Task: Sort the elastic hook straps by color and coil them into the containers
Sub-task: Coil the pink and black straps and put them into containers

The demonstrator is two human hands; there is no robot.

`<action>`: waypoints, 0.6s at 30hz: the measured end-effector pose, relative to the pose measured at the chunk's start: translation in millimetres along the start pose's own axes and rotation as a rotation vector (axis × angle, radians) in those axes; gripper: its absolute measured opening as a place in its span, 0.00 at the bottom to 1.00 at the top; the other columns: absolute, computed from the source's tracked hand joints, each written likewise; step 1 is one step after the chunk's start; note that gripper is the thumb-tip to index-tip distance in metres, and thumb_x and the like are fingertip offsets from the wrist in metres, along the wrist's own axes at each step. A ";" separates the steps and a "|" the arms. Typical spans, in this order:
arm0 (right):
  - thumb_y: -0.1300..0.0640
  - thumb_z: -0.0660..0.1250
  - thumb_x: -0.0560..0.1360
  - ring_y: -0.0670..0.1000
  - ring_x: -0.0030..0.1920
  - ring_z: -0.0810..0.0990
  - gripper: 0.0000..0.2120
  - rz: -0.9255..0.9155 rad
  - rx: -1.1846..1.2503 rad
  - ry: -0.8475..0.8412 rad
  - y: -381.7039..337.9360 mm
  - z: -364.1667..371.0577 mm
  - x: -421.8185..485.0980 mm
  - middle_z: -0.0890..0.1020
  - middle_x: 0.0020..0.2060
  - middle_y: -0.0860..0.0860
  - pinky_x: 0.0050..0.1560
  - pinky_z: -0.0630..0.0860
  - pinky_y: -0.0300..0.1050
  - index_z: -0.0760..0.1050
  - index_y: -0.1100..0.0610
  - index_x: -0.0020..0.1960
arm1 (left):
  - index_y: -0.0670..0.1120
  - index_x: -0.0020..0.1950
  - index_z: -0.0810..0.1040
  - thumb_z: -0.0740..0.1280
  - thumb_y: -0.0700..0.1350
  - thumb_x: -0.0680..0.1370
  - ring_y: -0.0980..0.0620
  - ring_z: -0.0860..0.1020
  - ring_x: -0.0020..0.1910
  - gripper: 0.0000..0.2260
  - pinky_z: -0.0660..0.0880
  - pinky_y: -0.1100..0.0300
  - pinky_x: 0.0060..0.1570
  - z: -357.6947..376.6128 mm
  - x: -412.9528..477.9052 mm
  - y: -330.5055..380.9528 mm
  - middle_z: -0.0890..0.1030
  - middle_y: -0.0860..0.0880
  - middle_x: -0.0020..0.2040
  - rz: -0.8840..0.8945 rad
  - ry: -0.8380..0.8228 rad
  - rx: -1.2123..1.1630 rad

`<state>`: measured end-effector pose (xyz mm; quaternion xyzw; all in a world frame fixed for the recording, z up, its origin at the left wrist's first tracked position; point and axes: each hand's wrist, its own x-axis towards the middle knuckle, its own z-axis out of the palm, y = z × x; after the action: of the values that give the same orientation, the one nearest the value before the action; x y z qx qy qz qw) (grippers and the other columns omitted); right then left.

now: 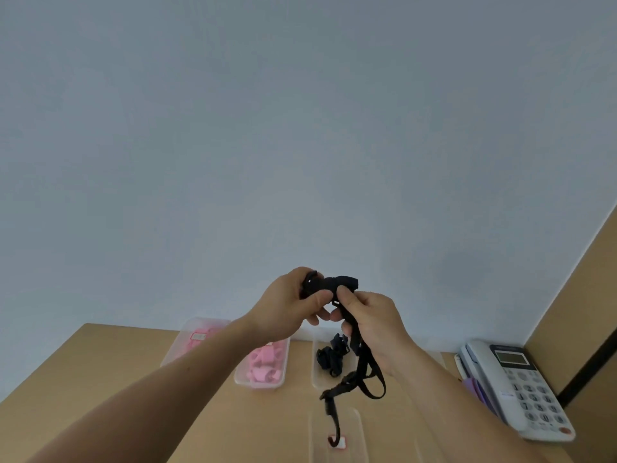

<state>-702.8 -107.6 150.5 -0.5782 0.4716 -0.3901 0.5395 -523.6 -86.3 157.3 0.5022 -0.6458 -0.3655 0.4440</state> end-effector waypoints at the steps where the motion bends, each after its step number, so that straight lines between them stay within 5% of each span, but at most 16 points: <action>1: 0.45 0.66 0.78 0.49 0.28 0.74 0.18 0.013 0.005 0.003 0.0 0.1 0.1 0.85 0.34 0.53 0.31 0.69 0.42 0.83 0.59 0.42 | 0.45 0.58 0.74 0.68 0.46 0.79 0.51 0.85 0.43 0.09 0.81 0.59 0.43 2.2 -0.9 -0.5 0.85 0.48 0.45 0.033 0.044 0.065; 4: 0.45 0.68 0.77 0.47 0.26 0.72 0.17 0.075 -0.004 0.005 -1.5 0.2 -0.8 0.85 0.35 0.52 0.30 0.69 0.39 0.83 0.59 0.45 | 0.46 0.62 0.73 0.68 0.47 0.79 0.57 0.83 0.42 0.13 0.79 0.62 0.44 7.5 -3.9 -4.2 0.83 0.52 0.46 0.134 0.160 0.254; 7: 0.49 0.67 0.78 0.48 0.26 0.70 0.17 0.113 0.069 -0.030 -4.7 -0.7 -0.3 0.83 0.35 0.53 0.30 0.67 0.40 0.81 0.65 0.49 | 0.46 0.63 0.74 0.68 0.45 0.79 0.55 0.81 0.41 0.13 0.79 0.55 0.44 10.5 -4.5 -9.1 0.83 0.51 0.46 0.318 0.261 0.457; 11: 0.41 0.63 0.78 0.48 0.28 0.70 0.22 0.146 0.175 -0.090 -9.9 0.2 -2.0 0.82 0.36 0.53 0.33 0.68 0.42 0.83 0.59 0.50 | 0.42 0.62 0.75 0.66 0.37 0.78 0.47 0.79 0.40 0.12 0.78 0.51 0.35 13.3 -1.6 -12.9 0.81 0.47 0.51 0.725 0.240 0.789; 14: 0.41 0.65 0.78 0.48 0.27 0.70 0.21 0.149 0.190 -0.007 -8.5 0.5 -1.4 0.82 0.34 0.52 0.31 0.68 0.41 0.83 0.59 0.46 | 0.42 0.61 0.78 0.65 0.31 0.76 0.47 0.77 0.39 0.15 0.77 0.53 0.33 15.3 0.0 -20.6 0.80 0.47 0.56 0.845 0.237 1.000; 16: 0.45 0.65 0.79 0.47 0.26 0.69 0.19 0.115 0.193 0.017 -5.6 0.3 -2.9 0.80 0.32 0.51 0.31 0.67 0.40 0.82 0.59 0.42 | 0.42 0.62 0.79 0.66 0.31 0.75 0.47 0.80 0.45 0.16 0.80 0.54 0.39 17.0 -1.3 -27.7 0.80 0.48 0.59 0.845 0.240 0.929; 18: 0.47 0.64 0.80 0.47 0.26 0.68 0.18 0.036 0.173 0.021 -4.5 -1.4 -4.6 0.78 0.30 0.50 0.30 0.67 0.39 0.80 0.59 0.40 | 0.47 0.70 0.74 0.69 0.38 0.75 0.53 0.82 0.51 0.23 0.80 0.59 0.49 16.9 -4.5 -24.8 0.79 0.54 0.62 0.623 0.178 0.534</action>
<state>-704.7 -103.6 155.4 -0.5167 0.4521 -0.4257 0.5895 -531.0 -87.1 127.9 0.4099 -0.7980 0.0110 0.4417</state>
